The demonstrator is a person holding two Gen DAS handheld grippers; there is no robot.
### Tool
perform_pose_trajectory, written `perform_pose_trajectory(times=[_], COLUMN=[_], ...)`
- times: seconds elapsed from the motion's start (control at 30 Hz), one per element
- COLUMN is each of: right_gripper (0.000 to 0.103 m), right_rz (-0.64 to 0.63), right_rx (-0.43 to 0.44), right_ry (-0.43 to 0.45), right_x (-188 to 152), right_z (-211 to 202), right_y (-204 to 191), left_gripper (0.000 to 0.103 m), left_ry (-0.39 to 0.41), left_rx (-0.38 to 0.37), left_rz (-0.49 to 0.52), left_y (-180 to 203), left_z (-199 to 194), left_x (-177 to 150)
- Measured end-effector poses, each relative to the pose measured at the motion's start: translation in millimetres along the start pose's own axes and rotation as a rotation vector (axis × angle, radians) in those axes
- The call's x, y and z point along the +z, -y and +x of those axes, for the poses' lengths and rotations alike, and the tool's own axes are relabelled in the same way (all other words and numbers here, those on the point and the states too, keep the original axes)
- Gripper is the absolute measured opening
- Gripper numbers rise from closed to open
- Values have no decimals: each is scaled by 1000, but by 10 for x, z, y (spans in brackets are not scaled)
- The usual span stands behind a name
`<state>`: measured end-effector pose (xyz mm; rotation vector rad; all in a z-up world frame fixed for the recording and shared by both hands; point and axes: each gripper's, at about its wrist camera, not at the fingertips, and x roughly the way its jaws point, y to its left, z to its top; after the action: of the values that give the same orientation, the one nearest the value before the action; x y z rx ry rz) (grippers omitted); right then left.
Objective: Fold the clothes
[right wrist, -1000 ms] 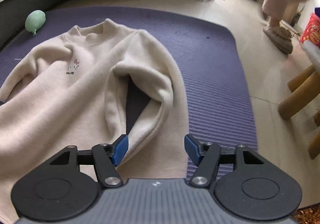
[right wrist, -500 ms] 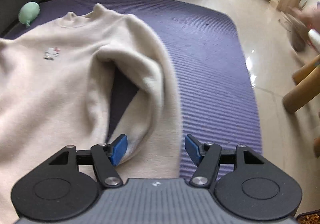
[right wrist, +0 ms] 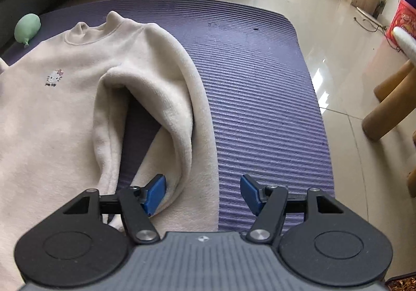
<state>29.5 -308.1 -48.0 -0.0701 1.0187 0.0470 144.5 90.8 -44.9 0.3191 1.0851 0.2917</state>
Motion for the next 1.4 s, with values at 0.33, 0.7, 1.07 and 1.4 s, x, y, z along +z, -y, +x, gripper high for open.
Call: perform_pose_trajectory(times=[0.33, 0.7, 1.07, 1.4], right_gripper=[10, 35, 44, 50], right_rz=[63, -91, 8, 48], right_rx=[82, -244, -149, -142], right_ry=[11, 93, 140, 90], right_x=[36, 76, 85, 119], right_z=[-43, -162, -409, -219], right_y=[100, -76, -87, 27], left_gripper=[81, 87, 87, 14], left_ry=[-152, -240, -232, -191], left_rx=[-234, -350, -370, -388], left_rz=[-36, -106, -139, -45], left_y=[77, -18, -23, 67], left_z=[-213, -229, -240, -393], left_x=[-817, -1073, -1167, -1189])
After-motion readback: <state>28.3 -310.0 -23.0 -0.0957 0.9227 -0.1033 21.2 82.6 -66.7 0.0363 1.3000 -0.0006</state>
